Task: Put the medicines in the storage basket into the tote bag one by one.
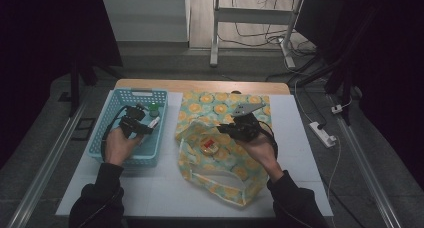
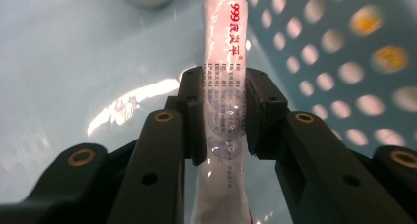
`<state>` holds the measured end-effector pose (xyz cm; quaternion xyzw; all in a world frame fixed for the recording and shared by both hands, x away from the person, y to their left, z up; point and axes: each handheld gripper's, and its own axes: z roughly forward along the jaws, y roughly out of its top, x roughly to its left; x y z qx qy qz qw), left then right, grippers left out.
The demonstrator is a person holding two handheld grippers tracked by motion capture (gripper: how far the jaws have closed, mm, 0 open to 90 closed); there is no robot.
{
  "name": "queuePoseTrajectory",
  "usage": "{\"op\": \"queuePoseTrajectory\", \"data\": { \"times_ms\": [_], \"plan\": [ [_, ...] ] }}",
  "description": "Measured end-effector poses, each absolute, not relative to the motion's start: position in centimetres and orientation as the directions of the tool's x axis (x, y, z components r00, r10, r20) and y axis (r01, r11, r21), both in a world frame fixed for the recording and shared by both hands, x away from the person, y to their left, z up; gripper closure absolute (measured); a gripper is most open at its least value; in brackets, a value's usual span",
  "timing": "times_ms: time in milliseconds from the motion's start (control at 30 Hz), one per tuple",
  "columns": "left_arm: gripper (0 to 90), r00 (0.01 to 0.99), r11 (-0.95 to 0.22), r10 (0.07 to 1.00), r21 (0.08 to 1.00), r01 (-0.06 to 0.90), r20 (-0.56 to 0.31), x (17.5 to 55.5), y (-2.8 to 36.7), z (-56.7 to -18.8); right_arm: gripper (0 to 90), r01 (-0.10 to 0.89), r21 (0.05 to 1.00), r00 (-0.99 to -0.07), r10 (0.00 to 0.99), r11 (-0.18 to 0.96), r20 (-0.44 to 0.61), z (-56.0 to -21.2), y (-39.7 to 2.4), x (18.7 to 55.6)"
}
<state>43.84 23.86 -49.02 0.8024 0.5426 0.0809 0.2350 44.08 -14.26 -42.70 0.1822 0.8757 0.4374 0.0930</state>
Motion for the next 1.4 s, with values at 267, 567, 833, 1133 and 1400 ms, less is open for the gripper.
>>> {"op": "queuePoseTrajectory", "data": {
  "times_ms": [267, 567, 833, 1133, 1400],
  "plan": [
    [71.6, 0.425, -0.298, 0.898, 0.555, 0.776, -0.112, 43.0, 24.2, -47.2, 89.9, 0.236, 0.800, -0.917, 0.398, 0.552, -0.004, -42.8, -14.2, 44.1],
    [71.5, 0.449, -0.270, 0.880, 0.613, 0.743, -0.156, 42.2, 24.6, -45.6, 90.0, 0.233, 0.809, -0.916, 0.401, 0.540, -0.004, -42.5, -14.4, 44.0],
    [71.6, 0.498, -0.269, 0.845, 0.649, 0.711, -0.196, 41.1, 24.0, -43.7, 90.0, 0.231, 0.815, -0.914, 0.405, 0.531, -0.005, -42.3, -14.6, 44.0],
    [71.5, 0.581, -0.301, 0.780, 0.674, 0.674, -0.233, 40.1, 22.1, -41.9, 90.0, 0.228, 0.816, -0.915, 0.403, 0.530, -0.006, -42.3, -14.6, 44.0],
    [71.6, 0.683, -0.364, 0.683, 0.689, 0.627, -0.260, 39.4, 19.1, -41.1, 90.0, 0.230, 0.820, -0.914, 0.406, 0.524, -0.003, -42.2, -14.7, 44.1]
  ]
}}
